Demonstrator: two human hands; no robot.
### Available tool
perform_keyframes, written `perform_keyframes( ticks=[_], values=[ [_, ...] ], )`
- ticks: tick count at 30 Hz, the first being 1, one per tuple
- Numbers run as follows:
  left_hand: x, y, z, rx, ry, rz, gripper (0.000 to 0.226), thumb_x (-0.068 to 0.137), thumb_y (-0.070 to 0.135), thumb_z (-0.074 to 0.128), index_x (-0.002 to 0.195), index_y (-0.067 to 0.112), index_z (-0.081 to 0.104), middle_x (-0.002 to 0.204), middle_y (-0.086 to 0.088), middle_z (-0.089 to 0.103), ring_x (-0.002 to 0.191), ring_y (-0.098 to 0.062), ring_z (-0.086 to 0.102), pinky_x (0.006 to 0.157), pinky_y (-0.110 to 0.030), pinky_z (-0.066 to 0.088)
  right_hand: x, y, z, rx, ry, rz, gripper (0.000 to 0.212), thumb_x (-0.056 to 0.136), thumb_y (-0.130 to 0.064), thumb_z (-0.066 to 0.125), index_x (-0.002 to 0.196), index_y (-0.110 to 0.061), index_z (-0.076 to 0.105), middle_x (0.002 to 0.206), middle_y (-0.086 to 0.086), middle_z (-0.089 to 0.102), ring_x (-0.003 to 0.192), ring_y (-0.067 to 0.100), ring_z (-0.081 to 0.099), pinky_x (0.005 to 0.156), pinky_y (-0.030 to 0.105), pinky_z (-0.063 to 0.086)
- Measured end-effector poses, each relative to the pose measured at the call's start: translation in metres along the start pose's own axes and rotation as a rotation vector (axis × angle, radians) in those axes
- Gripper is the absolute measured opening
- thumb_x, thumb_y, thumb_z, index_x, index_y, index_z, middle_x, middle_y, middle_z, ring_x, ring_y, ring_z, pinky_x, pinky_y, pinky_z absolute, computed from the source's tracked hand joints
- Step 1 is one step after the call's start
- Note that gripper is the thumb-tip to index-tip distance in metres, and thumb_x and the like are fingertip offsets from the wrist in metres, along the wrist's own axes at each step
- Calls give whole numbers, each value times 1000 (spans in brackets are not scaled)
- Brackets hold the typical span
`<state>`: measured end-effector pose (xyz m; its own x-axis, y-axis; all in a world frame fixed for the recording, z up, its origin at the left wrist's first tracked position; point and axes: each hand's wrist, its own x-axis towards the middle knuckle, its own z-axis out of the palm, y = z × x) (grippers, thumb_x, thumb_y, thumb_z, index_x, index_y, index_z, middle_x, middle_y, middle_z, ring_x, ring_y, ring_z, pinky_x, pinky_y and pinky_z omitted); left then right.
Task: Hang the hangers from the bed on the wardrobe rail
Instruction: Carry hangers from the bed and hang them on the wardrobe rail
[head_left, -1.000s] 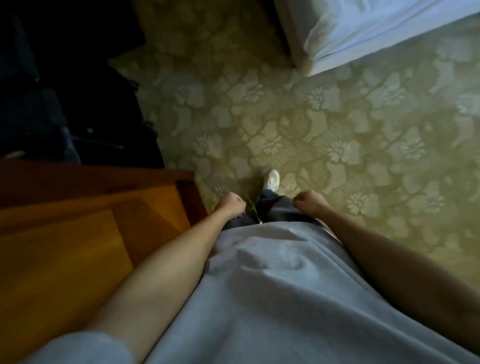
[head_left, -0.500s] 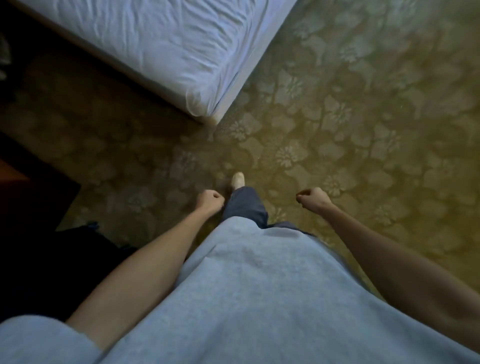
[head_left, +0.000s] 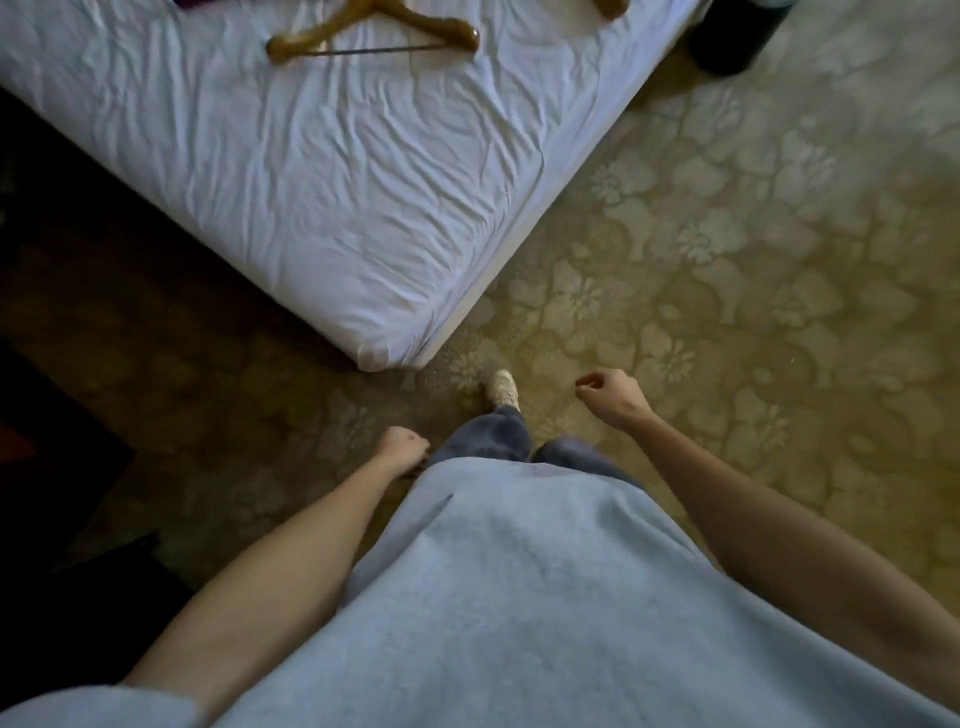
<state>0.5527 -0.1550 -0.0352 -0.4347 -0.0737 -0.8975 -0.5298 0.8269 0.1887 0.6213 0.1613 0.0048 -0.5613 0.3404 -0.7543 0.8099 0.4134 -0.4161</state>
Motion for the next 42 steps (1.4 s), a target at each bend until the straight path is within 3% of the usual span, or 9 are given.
perform_keyframes(
  ticks=[4,11,15,18,22,27,31,39,42],
  values=[
    [20,146,-1,16,-76,134,20,100,15,58,98,1,72,81,-8,71,63,-16,64,52,-23,50,35,20,-79,-5,79,127,26,92,-15,57,107,-4,75,106,14,74,99,30,67,83,35,52],
    [55,389,0,50,-150,353,20,103,18,54,106,7,71,90,-5,73,75,-14,68,60,-22,53,112,58,-195,31,87,324,23,91,-18,59,103,-9,76,98,11,74,90,27,65,76,29,48],
    [76,480,-11,11,-95,341,20,104,18,52,107,7,69,91,-6,71,76,-15,67,62,-21,53,187,46,-260,19,11,331,25,92,-19,59,105,-8,76,100,11,74,91,26,64,76,27,45],
    [87,511,-23,4,-34,246,22,101,18,55,99,4,72,80,-4,72,65,-12,66,54,-21,51,237,10,-306,-17,-11,284,24,90,-18,58,101,-5,76,102,14,74,97,30,66,78,32,48],
    [100,524,-45,-43,33,93,20,99,18,57,89,6,71,71,-3,69,55,-12,61,46,-20,47,301,-62,-356,-85,-59,125,26,87,-14,57,96,6,72,98,24,72,85,36,68,66,35,50],
    [112,519,-69,-155,94,-45,23,96,19,59,89,3,75,76,-8,73,62,-19,67,61,-30,58,360,-162,-387,-144,-122,-56,27,87,-16,56,101,-3,75,102,14,75,91,29,71,75,39,58],
    [124,518,-85,-234,95,-72,20,98,18,58,92,5,72,79,-8,72,64,-19,65,59,-29,56,400,-224,-393,-189,-141,-150,30,89,-16,56,107,0,74,108,15,74,95,30,70,81,39,59],
    [165,558,-132,-382,81,-80,26,89,12,54,69,4,70,70,-9,71,59,-20,63,56,-29,52,446,-319,-384,-265,-153,-200,24,91,-18,59,108,-10,74,105,7,73,84,17,63,72,27,46],
    [186,577,-158,-407,87,-56,26,91,14,53,78,2,72,74,-7,72,68,-21,68,66,-35,59,464,-351,-369,-299,-173,-201,25,92,-18,59,111,-10,73,108,8,72,93,22,66,79,31,52]
  ],
)
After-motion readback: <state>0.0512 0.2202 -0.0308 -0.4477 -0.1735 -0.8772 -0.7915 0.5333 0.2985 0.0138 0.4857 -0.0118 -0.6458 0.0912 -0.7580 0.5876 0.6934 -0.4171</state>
